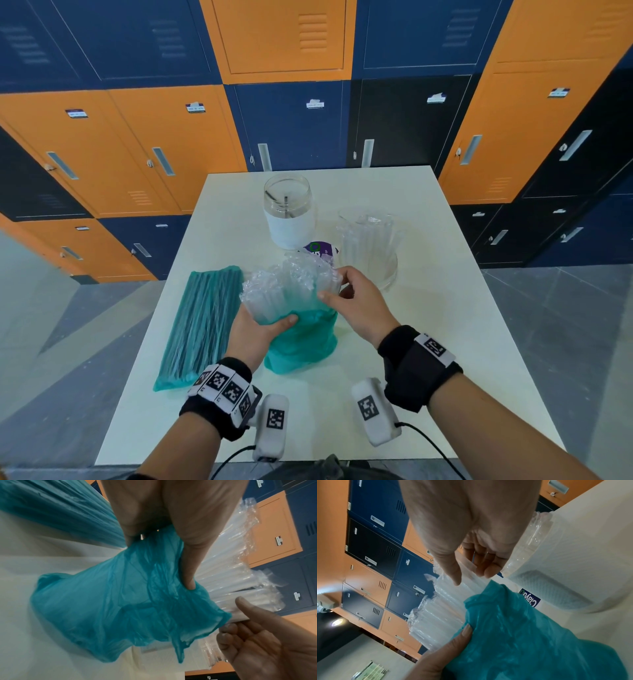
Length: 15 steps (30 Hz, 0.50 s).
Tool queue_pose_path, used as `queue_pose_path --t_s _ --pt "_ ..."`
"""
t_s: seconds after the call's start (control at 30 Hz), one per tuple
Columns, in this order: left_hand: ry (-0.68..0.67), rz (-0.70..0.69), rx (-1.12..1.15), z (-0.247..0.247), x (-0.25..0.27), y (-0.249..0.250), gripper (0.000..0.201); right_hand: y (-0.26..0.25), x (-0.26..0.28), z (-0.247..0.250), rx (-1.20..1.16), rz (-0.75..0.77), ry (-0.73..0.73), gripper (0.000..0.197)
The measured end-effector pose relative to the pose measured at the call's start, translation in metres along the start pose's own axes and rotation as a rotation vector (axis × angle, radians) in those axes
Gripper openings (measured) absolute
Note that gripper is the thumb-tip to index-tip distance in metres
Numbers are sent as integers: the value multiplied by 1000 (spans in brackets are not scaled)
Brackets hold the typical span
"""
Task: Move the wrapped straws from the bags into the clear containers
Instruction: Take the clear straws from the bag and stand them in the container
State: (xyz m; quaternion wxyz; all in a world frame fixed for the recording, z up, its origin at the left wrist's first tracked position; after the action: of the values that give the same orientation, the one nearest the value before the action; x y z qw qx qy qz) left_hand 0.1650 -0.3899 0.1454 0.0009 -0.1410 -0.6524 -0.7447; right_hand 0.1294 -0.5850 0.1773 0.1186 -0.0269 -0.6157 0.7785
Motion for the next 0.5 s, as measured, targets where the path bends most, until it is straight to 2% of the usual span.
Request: queue_pose_path --t_s 0.1,0.2,0.37,0.5 --pt "-2 0 -1 -1 1 1 67 2 2 1 7 13 45 26" --pt "4 3 3 0 0 1 68 3 3 -1 17 8 12 19" --pt "10 14 19 1 -2 -2 72 0 1 2 -12 19 -17 26" --pt "17 21 1 3 -2 -3 76 -17 -6 16 -197 39 -20 13"
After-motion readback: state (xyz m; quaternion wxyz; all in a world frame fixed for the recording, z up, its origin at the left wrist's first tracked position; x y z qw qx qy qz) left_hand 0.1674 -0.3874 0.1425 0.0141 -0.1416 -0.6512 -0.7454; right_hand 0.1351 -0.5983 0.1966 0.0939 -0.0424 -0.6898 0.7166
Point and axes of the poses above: each hand's wrist, its own x-axis away from the middle knuckle, its own z-axis out of the back of the hand, y = z × x, the point moved 3 cm from there along -x, towards the middle knuckle, and after that the axes turned 3 degrees about -y, right-handed, at the moved point
